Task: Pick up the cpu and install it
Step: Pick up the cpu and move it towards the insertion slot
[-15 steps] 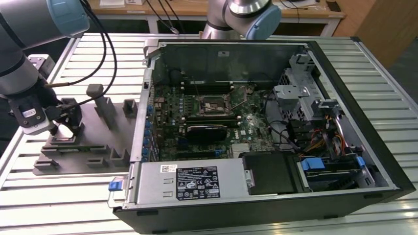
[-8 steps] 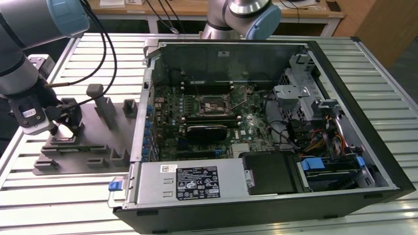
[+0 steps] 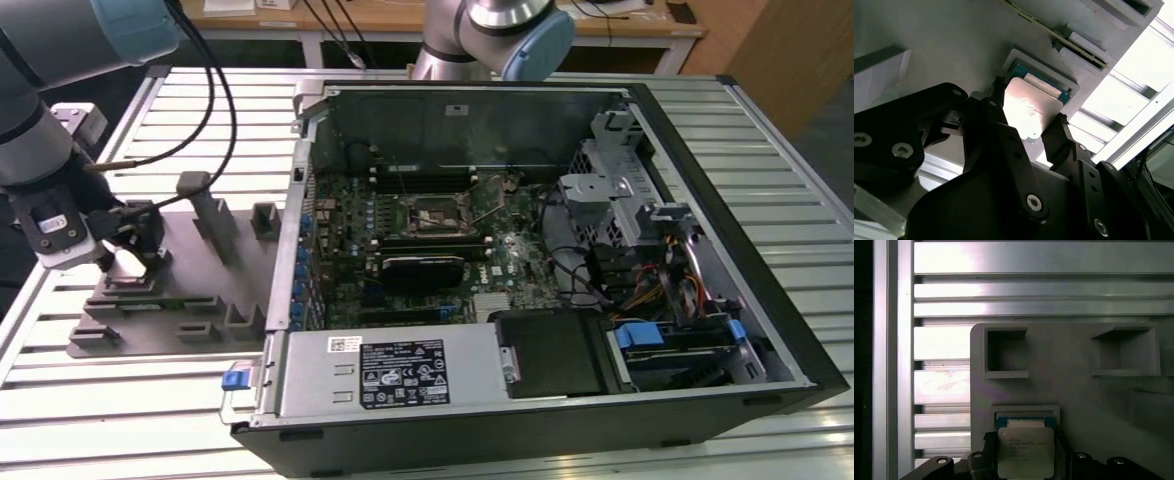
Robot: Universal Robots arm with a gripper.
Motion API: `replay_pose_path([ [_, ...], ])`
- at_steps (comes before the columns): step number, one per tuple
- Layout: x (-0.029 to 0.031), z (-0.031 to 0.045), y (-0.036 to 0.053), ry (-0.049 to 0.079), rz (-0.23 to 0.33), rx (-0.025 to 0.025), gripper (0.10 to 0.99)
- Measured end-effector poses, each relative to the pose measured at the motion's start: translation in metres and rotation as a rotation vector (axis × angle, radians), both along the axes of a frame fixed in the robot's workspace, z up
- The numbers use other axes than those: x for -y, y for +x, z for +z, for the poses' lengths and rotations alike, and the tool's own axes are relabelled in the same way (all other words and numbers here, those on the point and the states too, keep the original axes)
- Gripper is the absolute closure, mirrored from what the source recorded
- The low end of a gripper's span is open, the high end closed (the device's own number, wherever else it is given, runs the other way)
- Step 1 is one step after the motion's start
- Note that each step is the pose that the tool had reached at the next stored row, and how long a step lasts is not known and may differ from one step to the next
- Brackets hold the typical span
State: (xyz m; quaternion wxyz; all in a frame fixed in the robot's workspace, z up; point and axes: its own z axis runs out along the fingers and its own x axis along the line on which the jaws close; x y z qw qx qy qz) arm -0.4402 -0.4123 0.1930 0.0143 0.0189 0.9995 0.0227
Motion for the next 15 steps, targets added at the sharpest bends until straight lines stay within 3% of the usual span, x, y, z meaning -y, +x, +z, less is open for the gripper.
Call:
replay_pose_path([
  [15, 0.0, 0.0272, 0.0, 0.0, 0.004, 0.0, 0.541],
])
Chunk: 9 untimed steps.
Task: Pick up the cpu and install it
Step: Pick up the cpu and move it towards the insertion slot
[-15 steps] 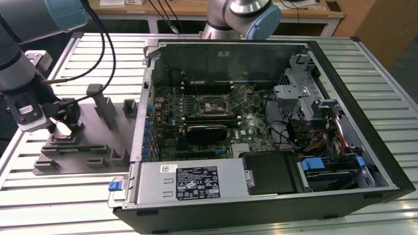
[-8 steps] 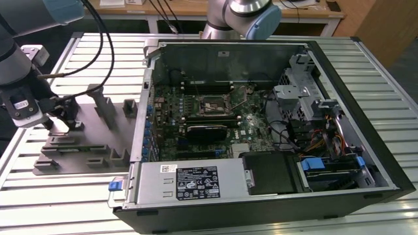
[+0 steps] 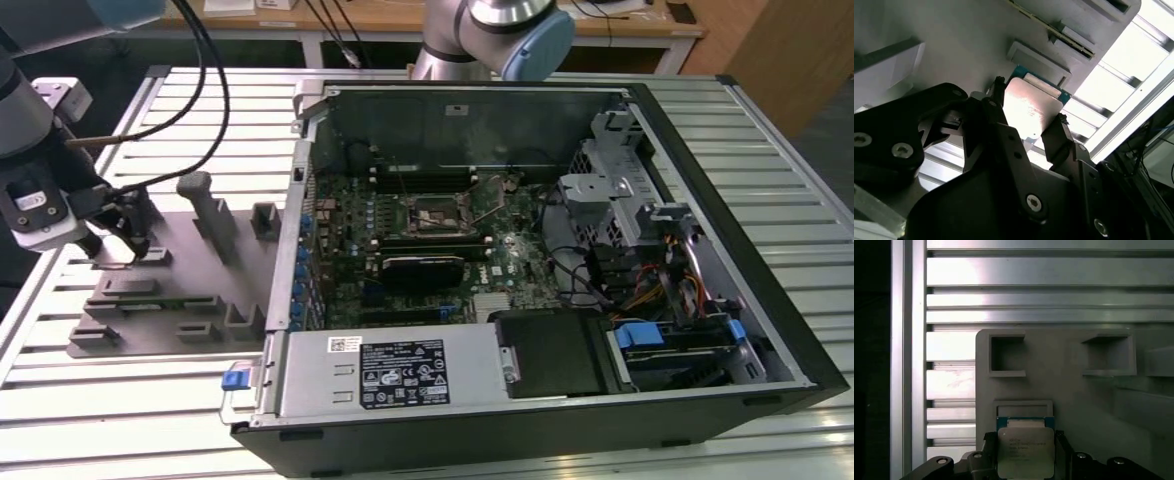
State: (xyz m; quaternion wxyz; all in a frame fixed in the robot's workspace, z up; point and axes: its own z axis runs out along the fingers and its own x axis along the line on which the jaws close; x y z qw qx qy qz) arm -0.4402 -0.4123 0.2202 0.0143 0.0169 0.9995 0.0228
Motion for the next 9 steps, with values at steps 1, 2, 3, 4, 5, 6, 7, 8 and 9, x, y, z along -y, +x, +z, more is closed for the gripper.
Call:
replay_pose_path([
  [1, 0.0, 0.002, 0.0, 0.0, 0.0, 0.0001, 0.541],
  [2, 0.0, 0.0042, 0.0, 0.0, 0.0, 0.0001, 0.541],
  [3, 0.0, 0.0064, 0.0, 0.0, 0.0, 0.0003, 0.541],
  [4, 0.0, 0.0088, 0.0, 0.0, 0.0, 0.0001, 0.541],
  [5, 0.0, 0.0113, 0.0, 0.0, 0.0, 0.0002, 0.541],
  [6, 0.0, 0.0137, 0.0, 0.0, 0.0, 0.0001, 0.541],
  [7, 0.0, 0.0161, 0.0, 0.0, 0.0, 0.0002, 0.541],
  [8, 0.0, 0.0185, 0.0, 0.0, 0.0, 0.0002, 0.541],
  [9, 0.0, 0.021, 0.0, 0.0, 0.0, 0.0003, 0.541],
])
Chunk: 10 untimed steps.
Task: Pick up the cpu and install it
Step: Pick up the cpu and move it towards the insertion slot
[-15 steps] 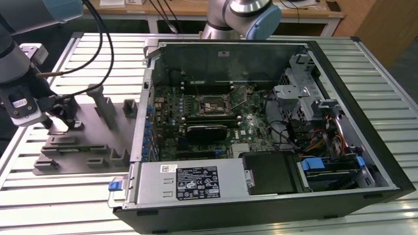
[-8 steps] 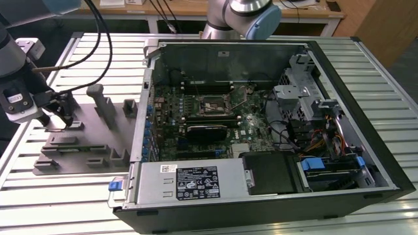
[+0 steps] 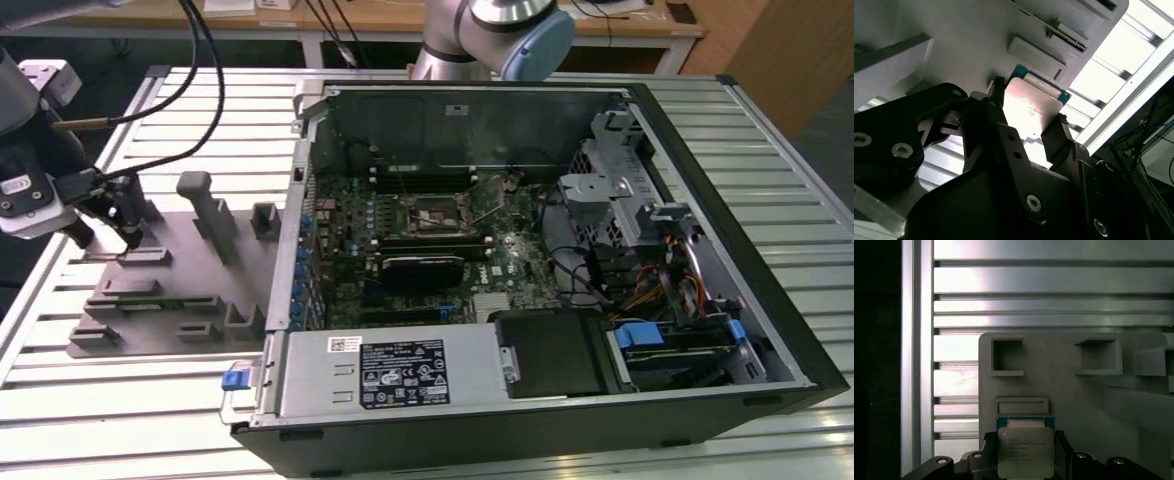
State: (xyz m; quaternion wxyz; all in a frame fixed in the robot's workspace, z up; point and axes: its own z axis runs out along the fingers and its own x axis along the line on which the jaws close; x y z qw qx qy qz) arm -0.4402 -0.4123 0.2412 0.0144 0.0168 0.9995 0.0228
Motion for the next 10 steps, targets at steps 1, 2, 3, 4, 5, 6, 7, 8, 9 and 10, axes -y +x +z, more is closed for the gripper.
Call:
replay_pose_path([
  [1, 0.0, 0.0026, 0.0, 0.0, 0.0, 0.0, 0.541],
  [2, 0.0, 0.0051, 0.0, 0.0, 0.0, 0.0, 0.541],
  [3, 0.0, 0.0077, 0.0, 0.0, 0.0, 0.0, 0.541],
  [4, 0.0, 0.0101, 0.0, 0.0, 0.0, 0.0002, 0.541],
  [5, 0.0, 0.0126, 0.0, 0.0, 0.0, 0.0001, 0.541],
  [6, 0.0, 0.0149, 0.0, 0.0, 0.0, 0.0001, 0.541],
  [7, 0.0, 0.0174, 0.0, 0.0, 0.0, 0.0001, 0.541],
  [8, 0.0, 0.0199, 0.0, 0.0, 0.0, 0.0003, 0.541],
  [9, 0.0, 0.0225, 0.0, 0.0, 0.0, 0.0005, 0.541],
  [10, 0.0, 0.0252, 0.0, 0.0, 0.0, 0.0008, 0.541],
])
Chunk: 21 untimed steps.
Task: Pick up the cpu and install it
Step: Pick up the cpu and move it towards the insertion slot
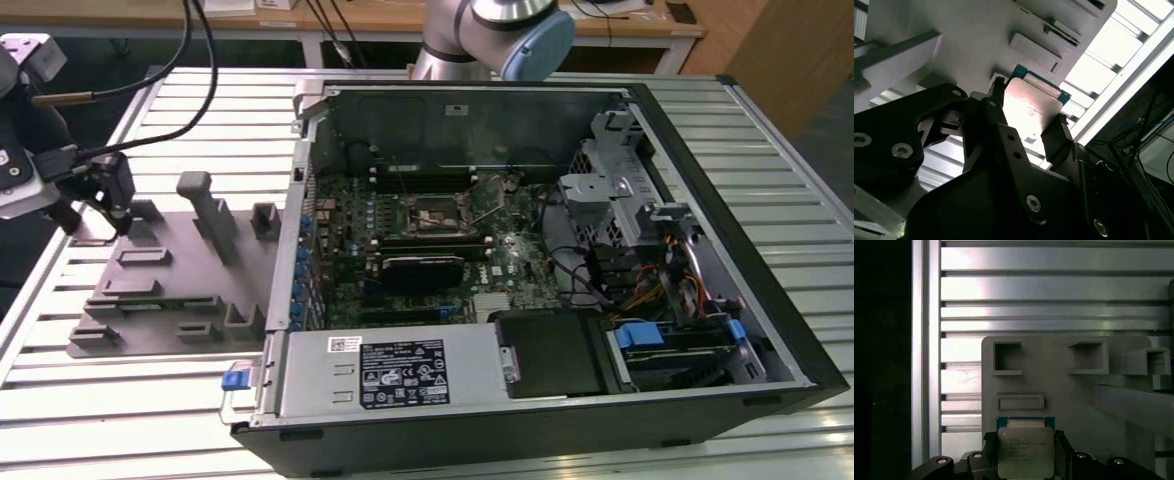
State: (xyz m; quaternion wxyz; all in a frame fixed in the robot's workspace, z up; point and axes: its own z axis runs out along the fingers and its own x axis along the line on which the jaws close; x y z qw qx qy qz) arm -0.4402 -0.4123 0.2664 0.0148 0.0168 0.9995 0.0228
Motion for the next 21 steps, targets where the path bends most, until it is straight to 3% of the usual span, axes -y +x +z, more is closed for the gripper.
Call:
replay_pose_path([
  [21, 0.0, 0.0584, 0.0, 0.0, 0.0, 0.0035, 0.541],
])
